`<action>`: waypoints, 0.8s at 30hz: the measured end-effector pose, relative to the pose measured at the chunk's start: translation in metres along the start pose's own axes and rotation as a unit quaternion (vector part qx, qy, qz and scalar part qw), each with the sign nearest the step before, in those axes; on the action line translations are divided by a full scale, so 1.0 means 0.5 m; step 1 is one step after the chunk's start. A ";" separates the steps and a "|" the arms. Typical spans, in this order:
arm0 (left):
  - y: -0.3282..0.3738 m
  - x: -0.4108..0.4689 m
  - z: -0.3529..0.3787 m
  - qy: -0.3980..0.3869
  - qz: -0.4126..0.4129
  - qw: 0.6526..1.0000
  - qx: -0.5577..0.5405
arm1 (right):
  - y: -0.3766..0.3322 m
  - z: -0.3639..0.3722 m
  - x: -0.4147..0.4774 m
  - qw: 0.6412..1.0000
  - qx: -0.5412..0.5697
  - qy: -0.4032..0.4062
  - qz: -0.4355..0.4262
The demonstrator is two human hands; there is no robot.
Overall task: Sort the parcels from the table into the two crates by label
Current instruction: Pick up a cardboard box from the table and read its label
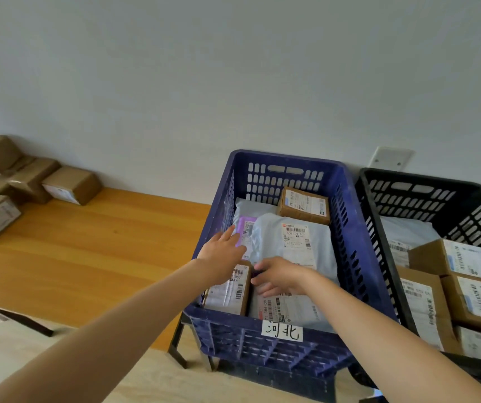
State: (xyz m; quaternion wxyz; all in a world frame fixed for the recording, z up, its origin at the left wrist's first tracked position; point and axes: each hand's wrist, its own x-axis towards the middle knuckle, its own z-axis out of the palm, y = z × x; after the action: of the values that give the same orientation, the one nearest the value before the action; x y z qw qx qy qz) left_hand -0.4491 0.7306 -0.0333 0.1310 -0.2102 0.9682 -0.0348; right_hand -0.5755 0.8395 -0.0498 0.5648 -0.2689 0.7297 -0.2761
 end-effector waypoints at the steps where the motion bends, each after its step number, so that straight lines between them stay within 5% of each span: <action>1: -0.006 -0.004 -0.015 0.032 -0.004 0.999 0.008 | -0.013 -0.007 -0.005 1.000 0.007 0.018 -0.016; 14: -0.256 -0.143 -0.121 0.195 -0.133 0.944 -0.231 | -0.268 0.109 -0.017 0.966 0.102 0.156 -0.179; 24: -0.584 -0.339 0.001 0.193 -0.244 0.901 -0.301 | -0.444 0.403 0.132 0.960 0.086 0.150 -0.220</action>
State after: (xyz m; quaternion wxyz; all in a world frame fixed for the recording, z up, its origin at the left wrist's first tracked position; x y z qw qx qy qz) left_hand -0.1842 0.5357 0.0424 -0.1407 -0.4581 0.8573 0.1880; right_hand -0.3758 0.6170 0.0204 0.3951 -0.3284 0.7023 -0.4927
